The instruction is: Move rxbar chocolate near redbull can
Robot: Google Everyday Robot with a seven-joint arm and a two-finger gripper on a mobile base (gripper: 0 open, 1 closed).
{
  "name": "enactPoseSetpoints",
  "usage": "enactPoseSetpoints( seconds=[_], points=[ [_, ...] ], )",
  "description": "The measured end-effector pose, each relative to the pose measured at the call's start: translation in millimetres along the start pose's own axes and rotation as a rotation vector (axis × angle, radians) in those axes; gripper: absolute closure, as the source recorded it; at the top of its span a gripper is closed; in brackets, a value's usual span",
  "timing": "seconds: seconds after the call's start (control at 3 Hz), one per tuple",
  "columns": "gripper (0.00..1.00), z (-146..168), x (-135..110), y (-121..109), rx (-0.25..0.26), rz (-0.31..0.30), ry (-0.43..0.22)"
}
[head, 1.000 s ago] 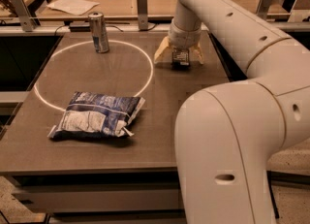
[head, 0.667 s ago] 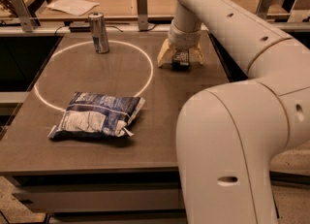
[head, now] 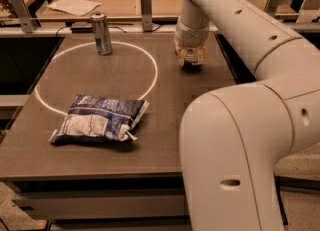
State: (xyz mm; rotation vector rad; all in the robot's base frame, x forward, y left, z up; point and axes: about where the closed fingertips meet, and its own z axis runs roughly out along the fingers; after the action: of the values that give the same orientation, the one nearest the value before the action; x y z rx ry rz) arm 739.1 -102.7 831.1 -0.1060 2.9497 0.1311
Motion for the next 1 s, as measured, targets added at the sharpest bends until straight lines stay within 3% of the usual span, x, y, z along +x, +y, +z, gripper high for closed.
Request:
enactPoseSetpoints(
  seconds=[0.33,0.67,1.0],
  points=[
    [1.0,-0.5,-0.1,0.0,0.0,0.0,0.0],
    [1.0,-0.5,0.0,0.0,0.0,0.0,0.0],
    [1.0,-15.0,8.6,2.9,-0.099,-0.056,-0.057]
  ],
)
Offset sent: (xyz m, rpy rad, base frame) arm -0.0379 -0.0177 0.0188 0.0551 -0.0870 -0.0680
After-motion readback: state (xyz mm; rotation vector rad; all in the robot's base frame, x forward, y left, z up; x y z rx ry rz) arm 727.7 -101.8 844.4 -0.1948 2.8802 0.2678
